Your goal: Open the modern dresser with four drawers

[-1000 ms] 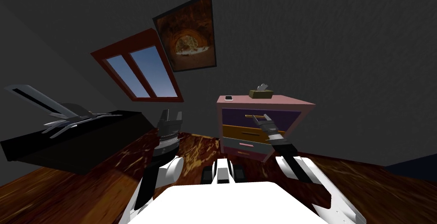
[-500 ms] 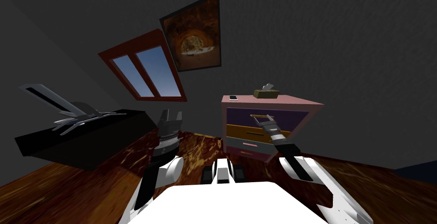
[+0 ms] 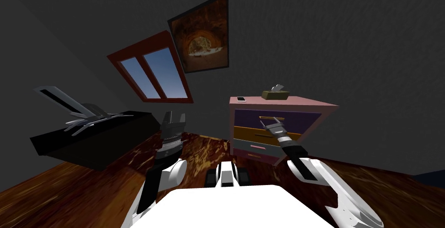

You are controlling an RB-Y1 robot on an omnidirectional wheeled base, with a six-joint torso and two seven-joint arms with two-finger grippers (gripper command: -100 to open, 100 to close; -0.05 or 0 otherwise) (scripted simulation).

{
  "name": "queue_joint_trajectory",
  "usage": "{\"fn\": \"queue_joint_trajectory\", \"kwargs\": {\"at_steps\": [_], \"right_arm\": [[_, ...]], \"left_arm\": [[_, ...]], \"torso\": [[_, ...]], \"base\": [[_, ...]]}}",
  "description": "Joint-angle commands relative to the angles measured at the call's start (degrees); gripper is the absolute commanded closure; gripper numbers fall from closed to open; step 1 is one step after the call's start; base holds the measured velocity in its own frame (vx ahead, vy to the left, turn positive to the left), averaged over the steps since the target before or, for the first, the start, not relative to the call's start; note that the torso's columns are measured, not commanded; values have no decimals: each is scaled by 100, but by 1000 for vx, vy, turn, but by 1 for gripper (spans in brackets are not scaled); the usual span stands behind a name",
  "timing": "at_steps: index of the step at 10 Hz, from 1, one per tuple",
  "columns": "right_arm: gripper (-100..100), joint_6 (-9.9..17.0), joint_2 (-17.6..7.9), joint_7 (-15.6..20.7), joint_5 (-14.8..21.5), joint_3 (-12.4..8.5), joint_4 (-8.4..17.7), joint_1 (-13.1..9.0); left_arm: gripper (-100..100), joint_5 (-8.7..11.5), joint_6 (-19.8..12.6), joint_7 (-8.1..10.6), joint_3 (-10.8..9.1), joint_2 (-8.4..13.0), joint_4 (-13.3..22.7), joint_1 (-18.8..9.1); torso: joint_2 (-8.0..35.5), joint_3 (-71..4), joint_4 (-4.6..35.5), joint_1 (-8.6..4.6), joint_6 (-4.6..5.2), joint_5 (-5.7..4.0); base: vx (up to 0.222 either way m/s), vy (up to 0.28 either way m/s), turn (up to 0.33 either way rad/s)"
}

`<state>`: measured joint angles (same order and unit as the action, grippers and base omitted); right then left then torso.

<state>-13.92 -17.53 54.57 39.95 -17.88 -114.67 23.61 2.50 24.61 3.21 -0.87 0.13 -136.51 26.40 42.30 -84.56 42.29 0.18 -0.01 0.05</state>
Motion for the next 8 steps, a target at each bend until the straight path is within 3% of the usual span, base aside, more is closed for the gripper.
{"fn": "queue_joint_trajectory", "kwargs": {"at_steps": [1,2,7,8], "right_arm": [[-100,140,-138,444,357,-114,149,-27],[-100,140,-138,482,357,-114,149,-27],[-100,437,-517,1335,1143,-369,494,-92],[-100,437,-517,1400,1143,-369,494,-92]], "left_arm": [[0,0,0,0,0,0,0,0],[0,0,0,0,0,0,0,0],[0,0,0,0,0,0,0,0],[0,0,0,0,0,0,0,0]], "torso": [[-2,-1,-1,-15,2,-3],[-5,-3,-1,-21,0,-6],[-5,-3,-2,-17,1,-5],[1,0,0,-15,1,-4]], "base": [[-1,98,17],[-3,65,16],[-7,87,28],[-15,75,10]]}}
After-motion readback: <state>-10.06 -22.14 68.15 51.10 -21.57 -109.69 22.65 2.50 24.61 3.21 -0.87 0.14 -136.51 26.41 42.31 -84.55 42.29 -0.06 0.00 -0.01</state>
